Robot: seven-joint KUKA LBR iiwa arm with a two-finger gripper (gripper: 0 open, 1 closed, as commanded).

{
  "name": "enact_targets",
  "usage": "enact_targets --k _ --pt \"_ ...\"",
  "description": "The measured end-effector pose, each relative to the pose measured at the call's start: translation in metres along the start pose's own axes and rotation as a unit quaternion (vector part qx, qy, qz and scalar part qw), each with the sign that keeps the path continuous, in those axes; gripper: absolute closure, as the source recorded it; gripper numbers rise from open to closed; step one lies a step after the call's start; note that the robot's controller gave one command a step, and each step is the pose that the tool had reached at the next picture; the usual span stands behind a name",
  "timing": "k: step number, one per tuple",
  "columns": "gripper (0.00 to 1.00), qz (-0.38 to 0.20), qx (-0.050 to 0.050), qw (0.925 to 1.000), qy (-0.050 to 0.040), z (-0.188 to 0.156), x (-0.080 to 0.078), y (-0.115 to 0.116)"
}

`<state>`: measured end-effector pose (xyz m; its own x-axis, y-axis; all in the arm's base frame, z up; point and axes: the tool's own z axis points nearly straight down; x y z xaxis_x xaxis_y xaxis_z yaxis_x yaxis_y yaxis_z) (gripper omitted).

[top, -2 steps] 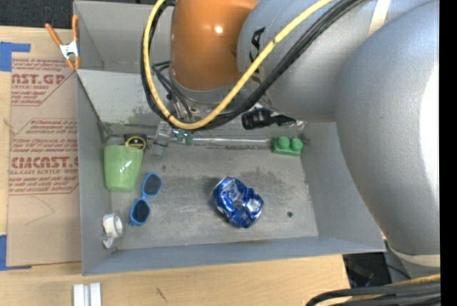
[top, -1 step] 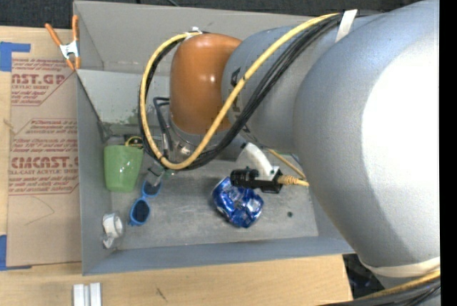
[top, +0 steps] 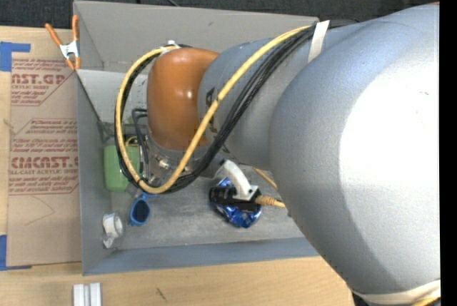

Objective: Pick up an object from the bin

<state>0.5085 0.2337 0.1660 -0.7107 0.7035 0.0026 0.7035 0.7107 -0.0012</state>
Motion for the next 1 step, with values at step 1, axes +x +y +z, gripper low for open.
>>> enact_targets --k 1 --pt "1.0 0.001 -0.004 1.0 -0.0028 -0.0614 -0.022 0.0111"
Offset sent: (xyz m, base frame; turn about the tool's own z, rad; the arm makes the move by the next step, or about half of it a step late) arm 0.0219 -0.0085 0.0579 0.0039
